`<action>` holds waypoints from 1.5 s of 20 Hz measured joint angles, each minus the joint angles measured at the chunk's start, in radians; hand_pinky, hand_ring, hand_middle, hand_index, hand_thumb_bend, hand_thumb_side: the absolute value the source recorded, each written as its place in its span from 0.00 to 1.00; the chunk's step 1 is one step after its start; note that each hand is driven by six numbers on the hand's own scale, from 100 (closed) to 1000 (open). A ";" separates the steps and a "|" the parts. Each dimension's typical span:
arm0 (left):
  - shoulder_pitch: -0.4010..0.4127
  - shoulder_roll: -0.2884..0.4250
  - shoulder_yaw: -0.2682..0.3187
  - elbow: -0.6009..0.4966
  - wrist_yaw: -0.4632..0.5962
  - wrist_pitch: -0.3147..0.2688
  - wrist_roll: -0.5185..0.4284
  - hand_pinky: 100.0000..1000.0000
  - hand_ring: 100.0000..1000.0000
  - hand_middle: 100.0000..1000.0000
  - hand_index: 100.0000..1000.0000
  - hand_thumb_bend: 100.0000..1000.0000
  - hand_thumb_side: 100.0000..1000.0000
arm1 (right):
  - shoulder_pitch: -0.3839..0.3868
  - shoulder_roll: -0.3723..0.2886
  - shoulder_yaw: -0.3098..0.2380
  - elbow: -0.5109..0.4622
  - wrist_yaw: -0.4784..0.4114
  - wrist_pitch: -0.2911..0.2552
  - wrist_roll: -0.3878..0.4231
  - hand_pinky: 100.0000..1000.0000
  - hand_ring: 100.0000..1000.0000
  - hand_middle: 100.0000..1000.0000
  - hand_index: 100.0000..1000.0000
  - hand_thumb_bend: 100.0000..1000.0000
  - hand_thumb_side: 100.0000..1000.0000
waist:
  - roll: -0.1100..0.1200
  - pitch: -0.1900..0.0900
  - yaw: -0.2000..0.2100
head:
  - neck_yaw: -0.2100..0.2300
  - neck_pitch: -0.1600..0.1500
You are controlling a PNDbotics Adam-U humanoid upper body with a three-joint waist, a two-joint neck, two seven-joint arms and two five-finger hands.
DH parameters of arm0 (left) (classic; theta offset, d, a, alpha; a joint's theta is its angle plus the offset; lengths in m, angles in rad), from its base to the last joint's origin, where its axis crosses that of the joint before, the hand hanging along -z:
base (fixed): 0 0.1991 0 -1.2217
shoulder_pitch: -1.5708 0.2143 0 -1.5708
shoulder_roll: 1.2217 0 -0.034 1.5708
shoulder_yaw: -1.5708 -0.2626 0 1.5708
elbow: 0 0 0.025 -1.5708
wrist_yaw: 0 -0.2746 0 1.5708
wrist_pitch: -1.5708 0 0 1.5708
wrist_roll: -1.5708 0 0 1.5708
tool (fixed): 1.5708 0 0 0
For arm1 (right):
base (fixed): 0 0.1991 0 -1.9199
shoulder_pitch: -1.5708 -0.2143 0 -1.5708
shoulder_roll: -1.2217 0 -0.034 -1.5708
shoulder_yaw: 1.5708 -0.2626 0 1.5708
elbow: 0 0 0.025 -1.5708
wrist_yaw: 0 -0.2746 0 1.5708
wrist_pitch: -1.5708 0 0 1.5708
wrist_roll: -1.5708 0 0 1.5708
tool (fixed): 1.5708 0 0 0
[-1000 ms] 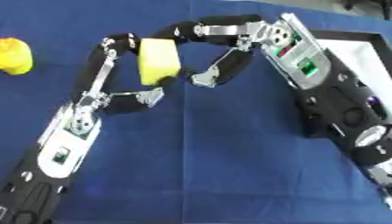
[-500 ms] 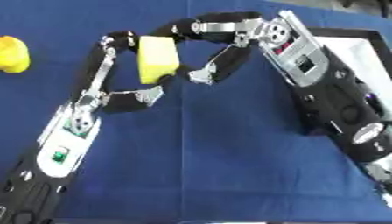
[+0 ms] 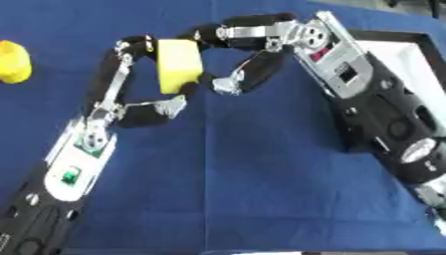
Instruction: Pick up the objects with one hand, pass them to the other hand, and then place them into the box on the other side of the table.
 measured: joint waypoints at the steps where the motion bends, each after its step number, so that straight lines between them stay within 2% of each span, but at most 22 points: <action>1: 0.000 0.000 0.000 0.001 0.000 0.001 0.001 0.71 0.46 0.45 0.40 0.00 0.34 | 0.000 0.000 0.000 0.000 -0.001 0.000 0.005 1.00 1.00 1.00 1.00 0.00 0.33 | 0.000 0.000 0.000 | 0.000 0.000; 14: 0.000 -0.004 -0.005 0.001 0.003 -0.003 -0.005 0.70 0.45 0.45 0.40 0.00 0.33 | 0.000 -0.001 -0.006 0.001 -0.018 -0.006 0.029 1.00 1.00 1.00 1.00 0.00 0.28 | 0.000 0.000 -0.002 | -0.001 0.000; 30: 0.002 0.003 -0.019 -0.040 0.051 -0.011 -0.029 0.70 0.46 0.45 0.40 0.00 0.34 | 0.000 -0.001 -0.007 0.001 -0.028 0.027 -0.030 1.00 1.00 1.00 1.00 0.00 0.26 | 0.000 0.000 -0.006 | -0.009 0.000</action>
